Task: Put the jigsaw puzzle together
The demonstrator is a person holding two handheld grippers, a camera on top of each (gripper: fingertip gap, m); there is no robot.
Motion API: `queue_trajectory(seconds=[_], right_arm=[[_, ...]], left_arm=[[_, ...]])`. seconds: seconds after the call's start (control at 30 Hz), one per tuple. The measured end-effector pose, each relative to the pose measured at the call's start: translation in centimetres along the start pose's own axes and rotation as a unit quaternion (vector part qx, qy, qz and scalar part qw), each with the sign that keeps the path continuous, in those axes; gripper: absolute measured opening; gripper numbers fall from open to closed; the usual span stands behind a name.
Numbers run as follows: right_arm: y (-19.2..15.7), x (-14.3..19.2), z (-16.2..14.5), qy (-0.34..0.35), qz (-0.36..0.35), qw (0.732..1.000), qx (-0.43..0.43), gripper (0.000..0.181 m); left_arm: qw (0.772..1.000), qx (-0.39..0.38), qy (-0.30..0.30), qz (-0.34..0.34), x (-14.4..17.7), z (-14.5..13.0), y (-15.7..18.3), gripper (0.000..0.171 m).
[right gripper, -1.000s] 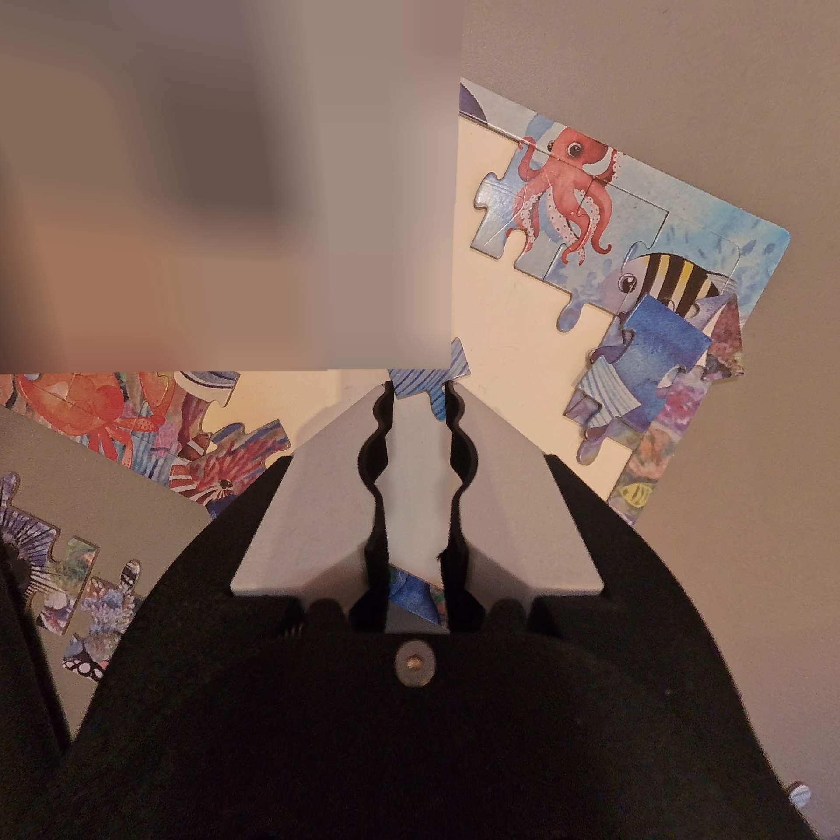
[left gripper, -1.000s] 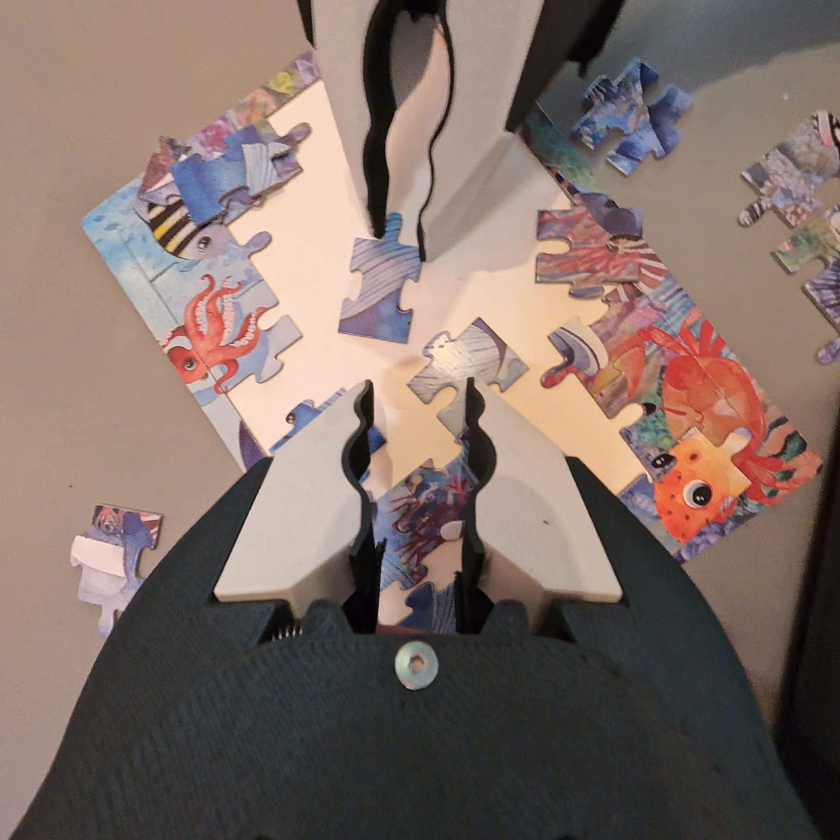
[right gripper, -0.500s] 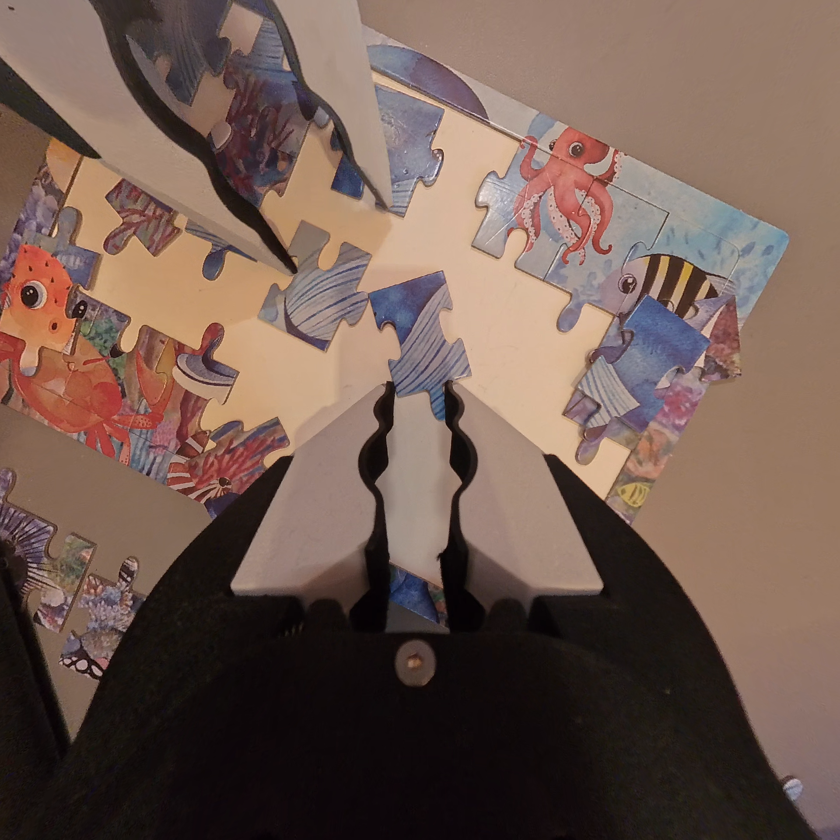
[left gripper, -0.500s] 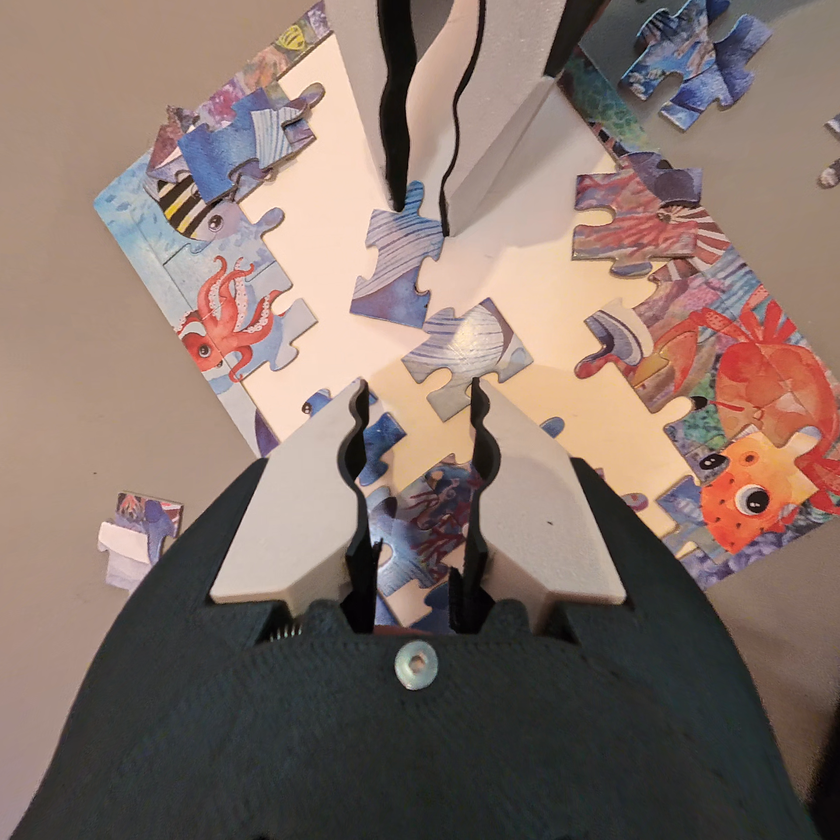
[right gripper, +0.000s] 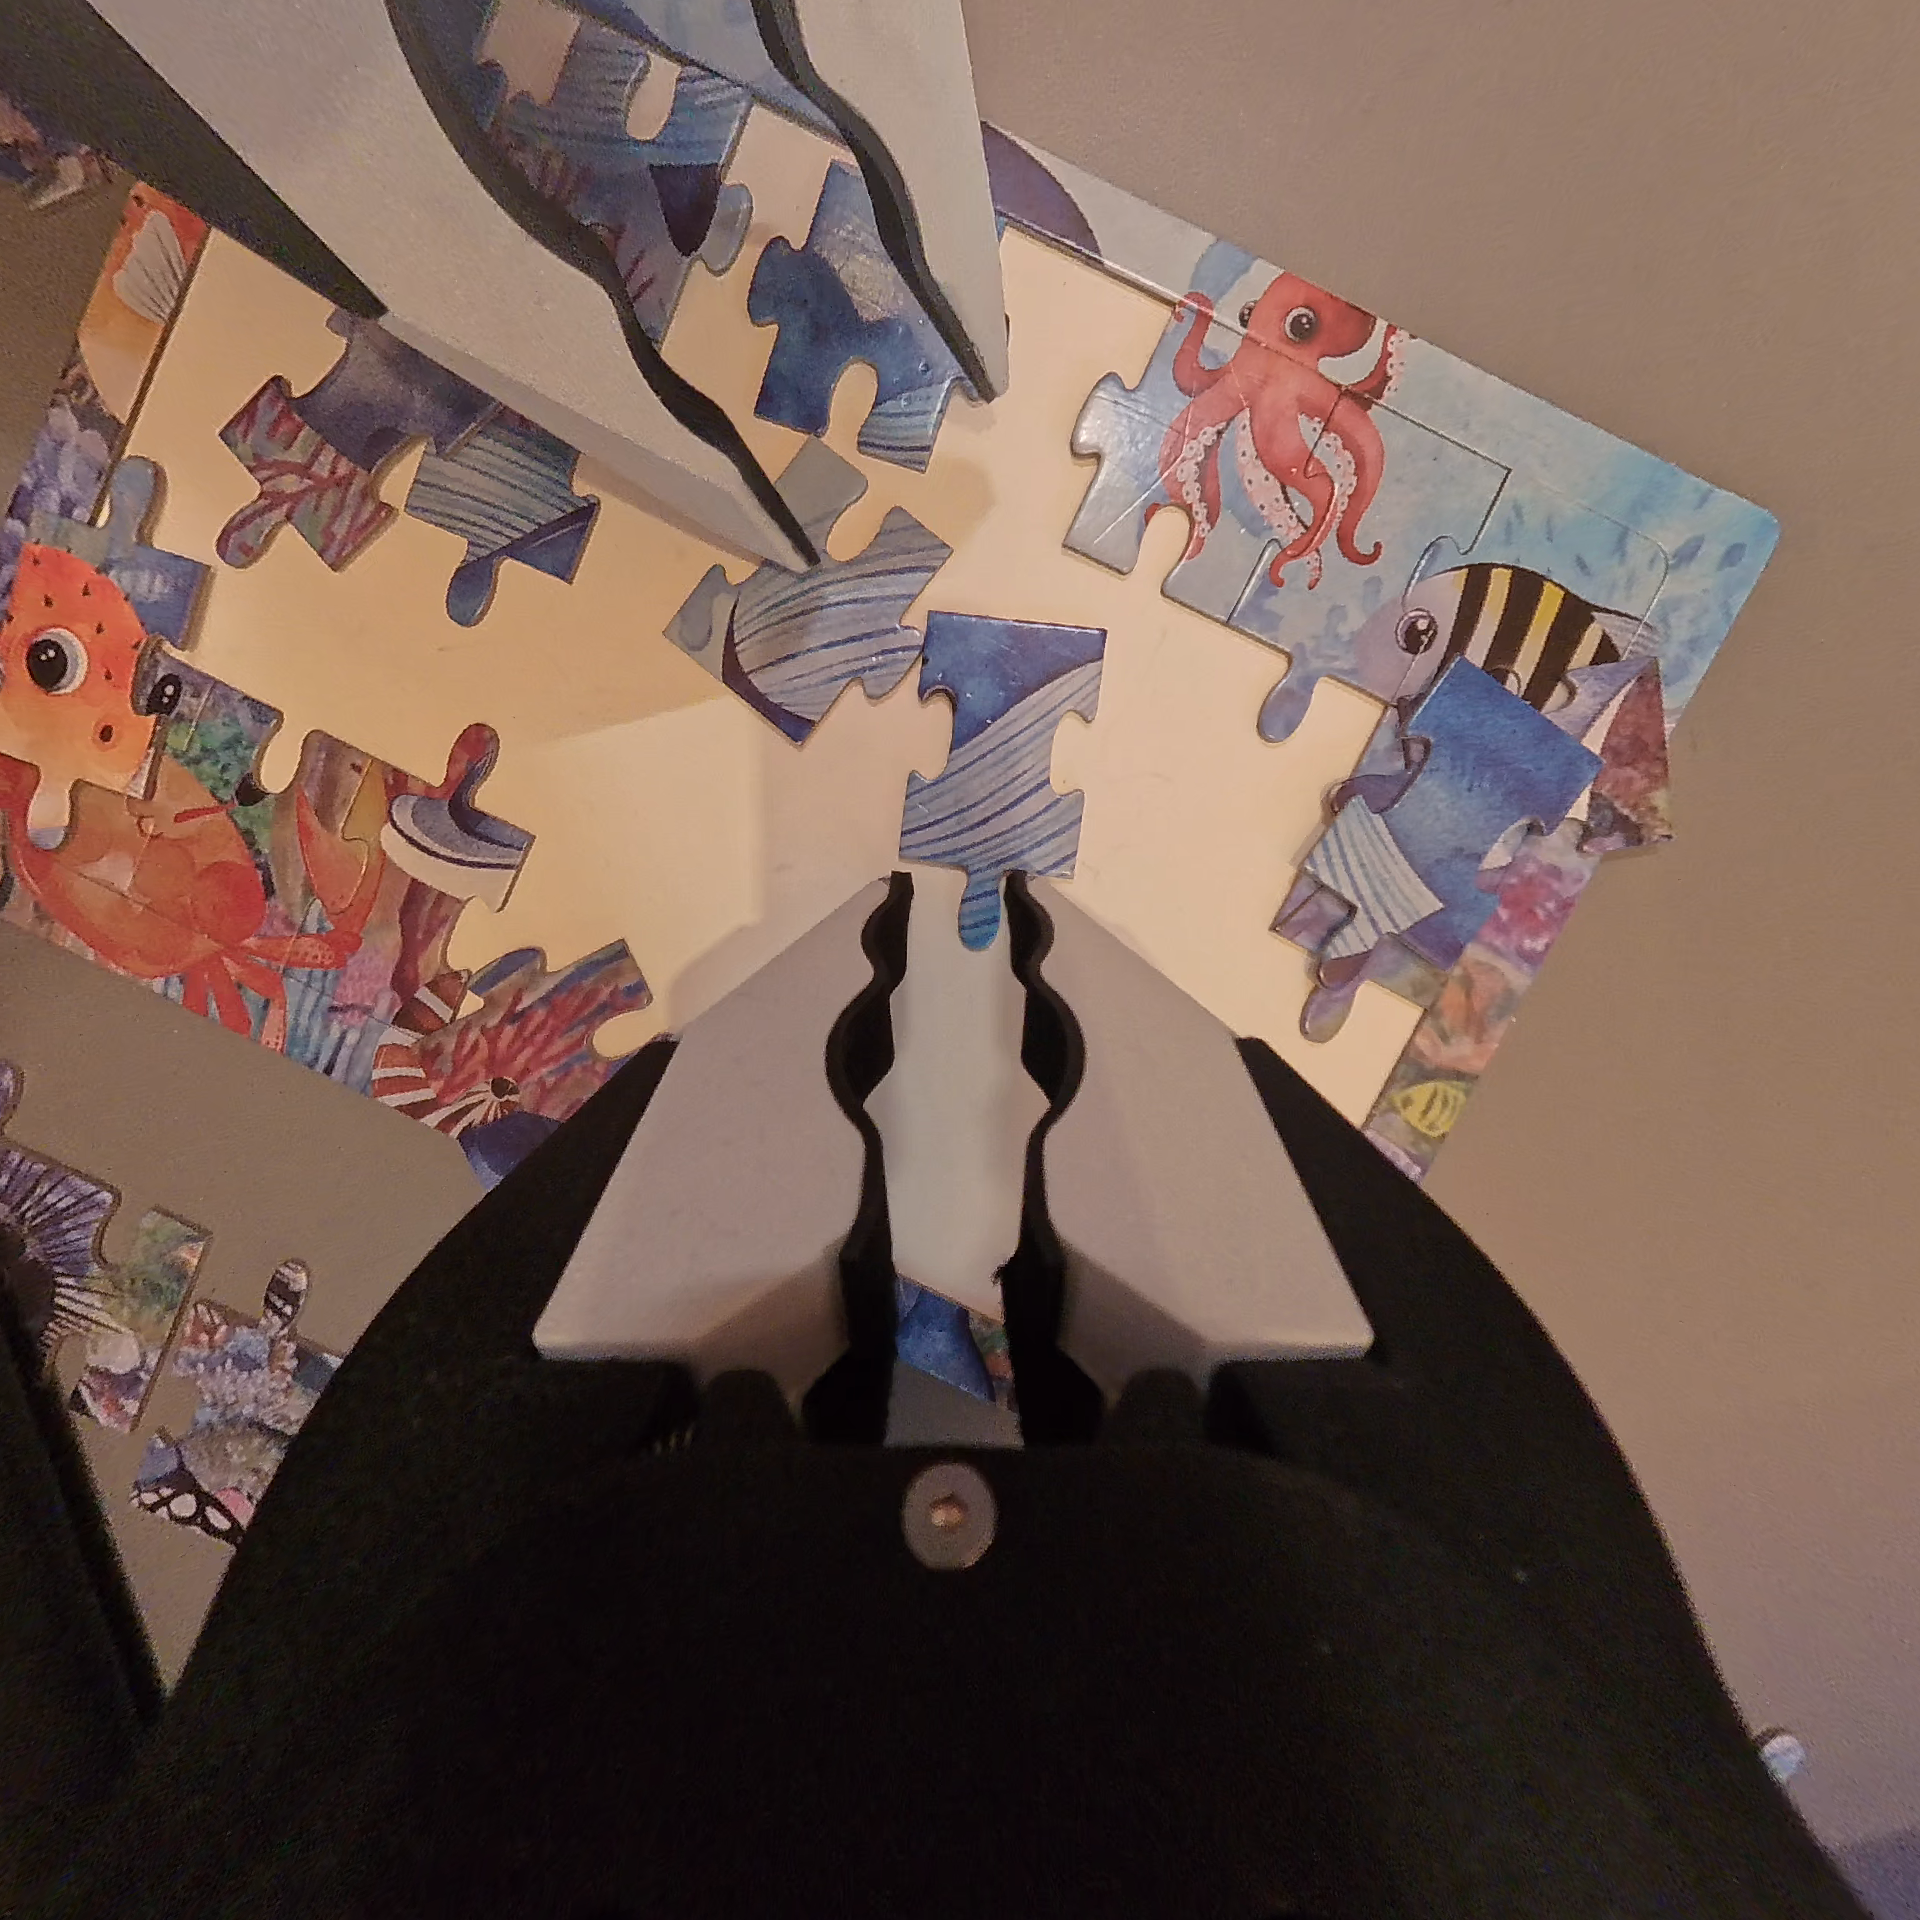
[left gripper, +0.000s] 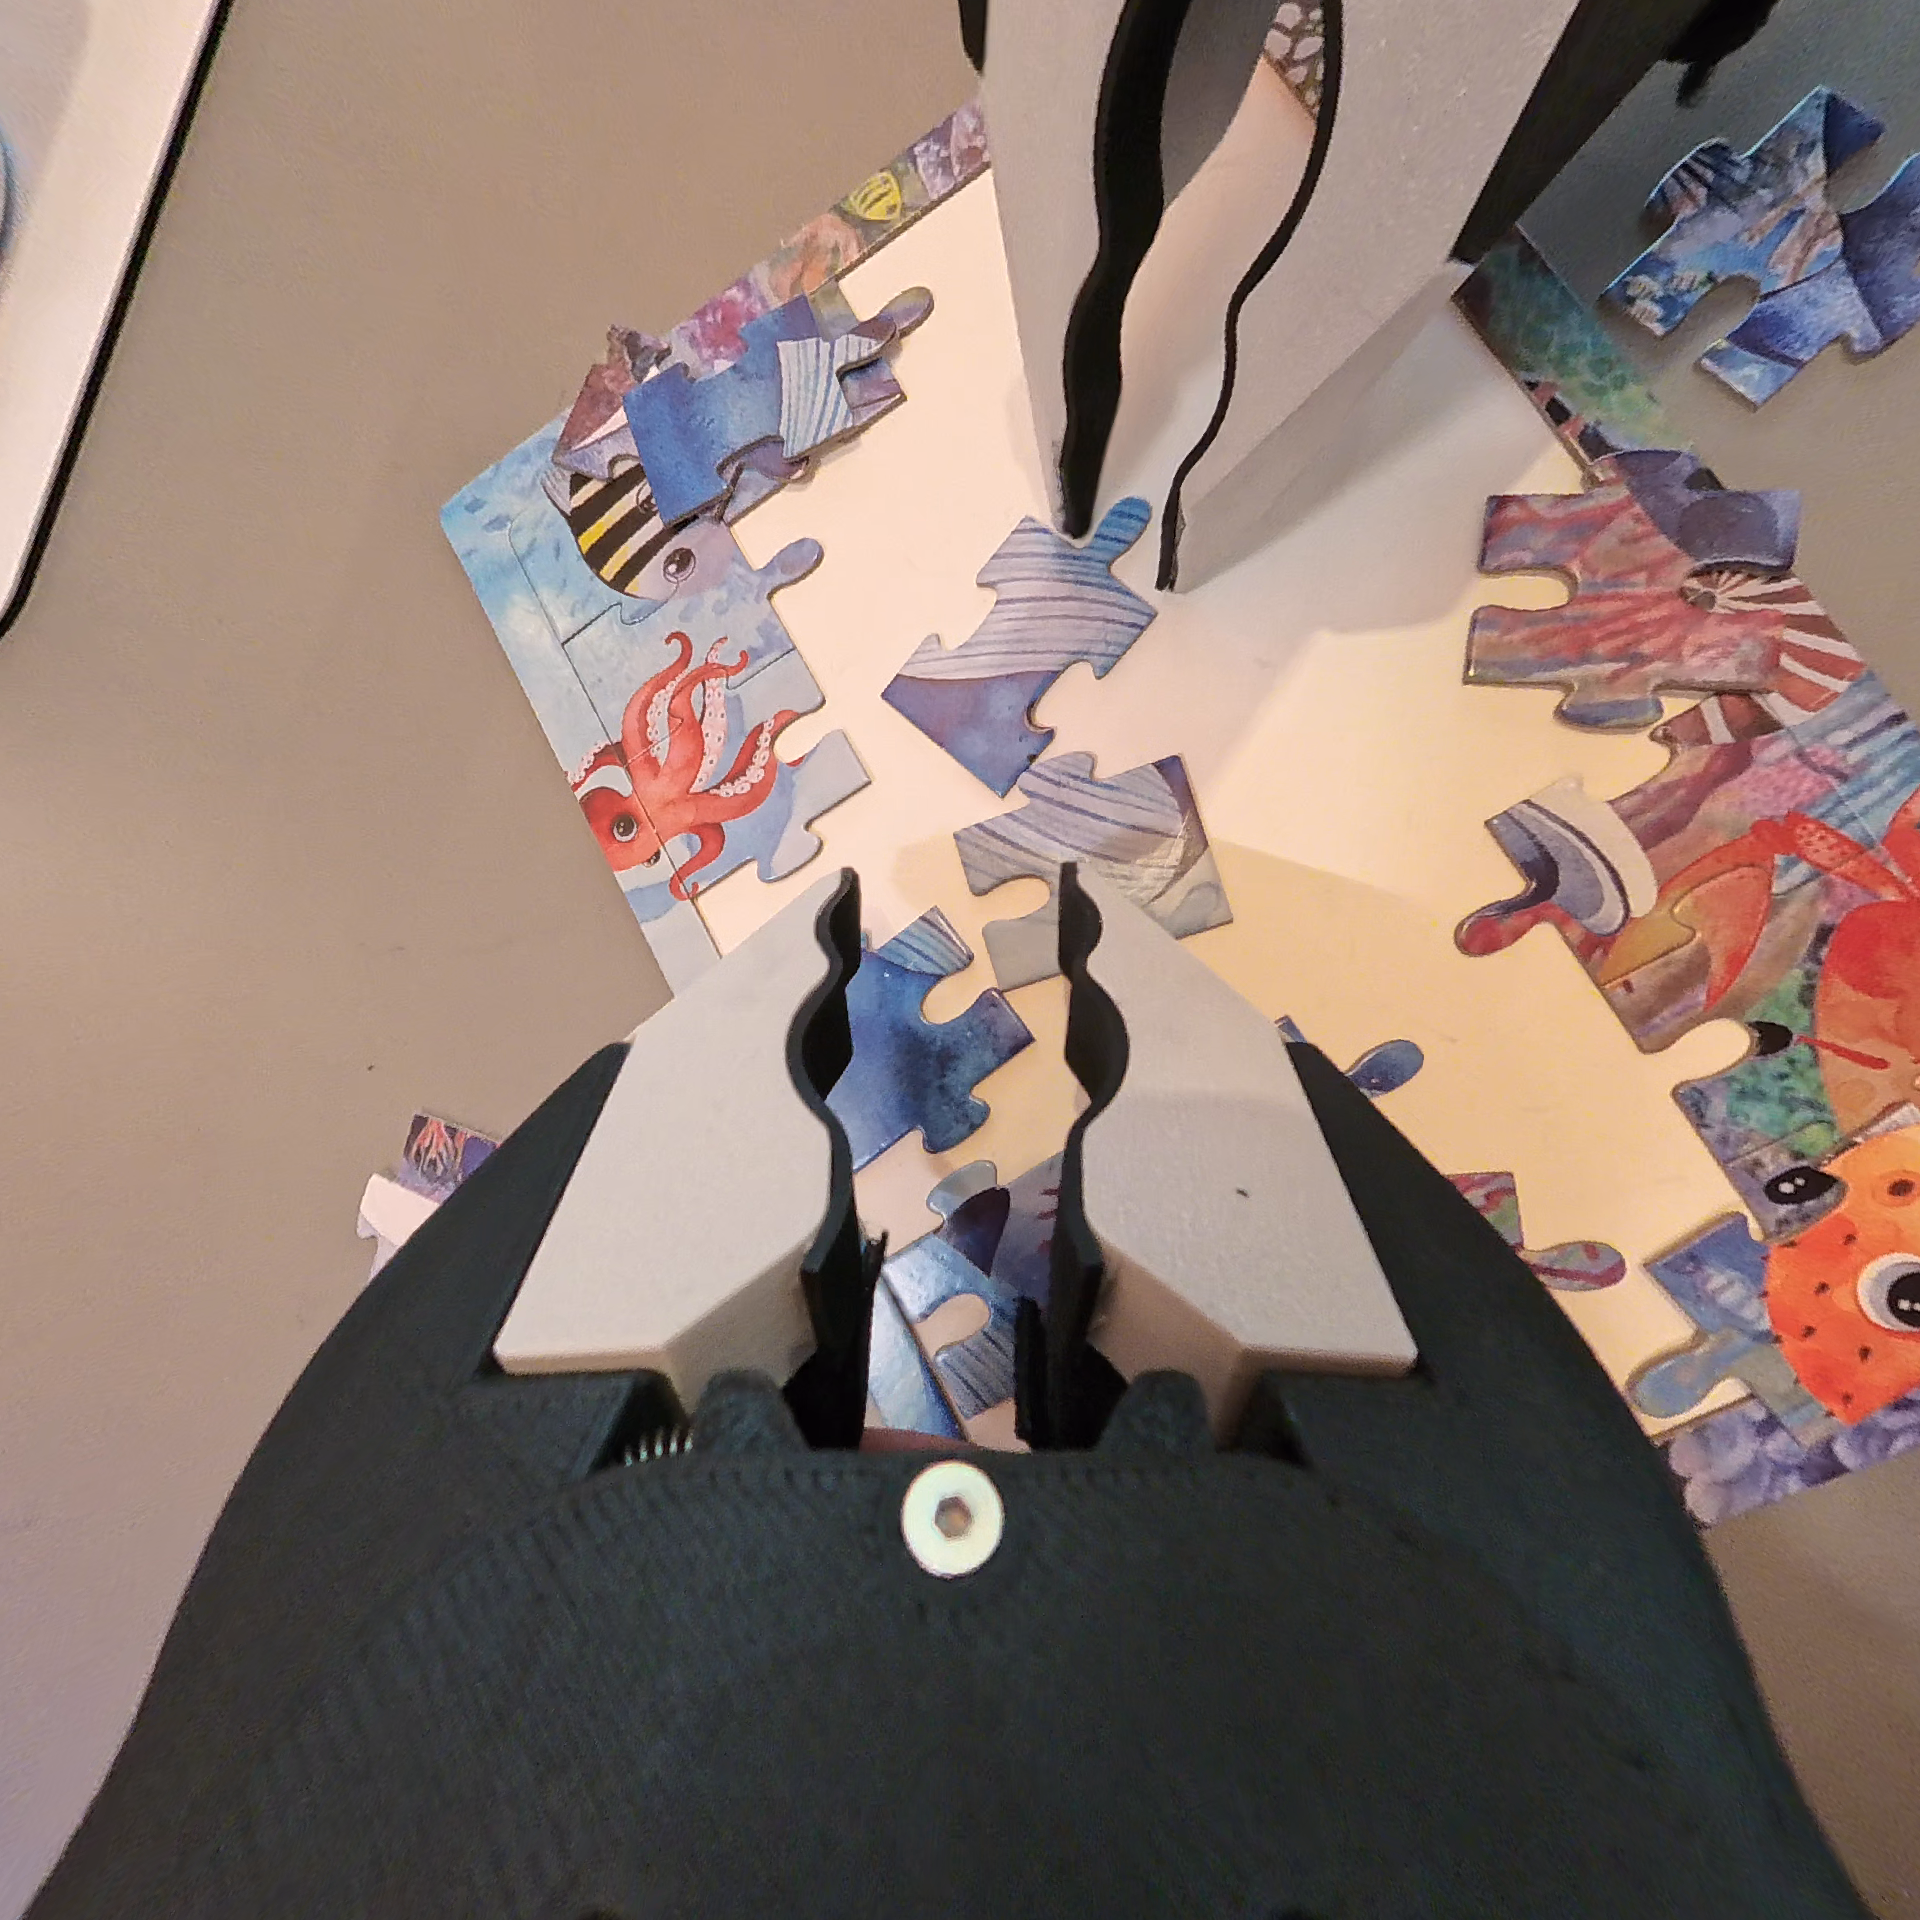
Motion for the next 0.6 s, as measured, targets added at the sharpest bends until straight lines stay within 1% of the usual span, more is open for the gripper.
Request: queue_trajectory(seconds=[0.23,0.37,0.47,0.6], right_arm=[[-0.1,-0.1,0.5,0.012,-0.008,1.000,0.006,0.028],[-0.2,-0.6,0.9,0.020,-0.017,0.999,0.019,0.030],[-0.1,-0.7,1.0,0.026,-0.019,0.999,0.016,0.028],[0.0,-0.7,0.9,0.032,-0.015,0.999,0.013,0.018]], left_arm=[[1.000,-0.002,0.001,-0.003,-0.1,0.2,0.2,0.038],[1.000,-0.006,-0.003,-0.008,-0.2,0.3,0.6,0.040],[1.000,-0.008,-0.007,-0.015,-0.1,0.3,0.8,0.041],[1.000,-0.015,-0.011,-0.024,0.1,0.3,1.1,0.041]])
Point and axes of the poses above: each gripper's, where its closed fingertips meet, x back along the fingers, z out of its top, y = z × x across the jaws, the point moved 8 cm from there along x, back along the fingers, and after that the axes turned 12 degrees about z, right-handed, at the moved point
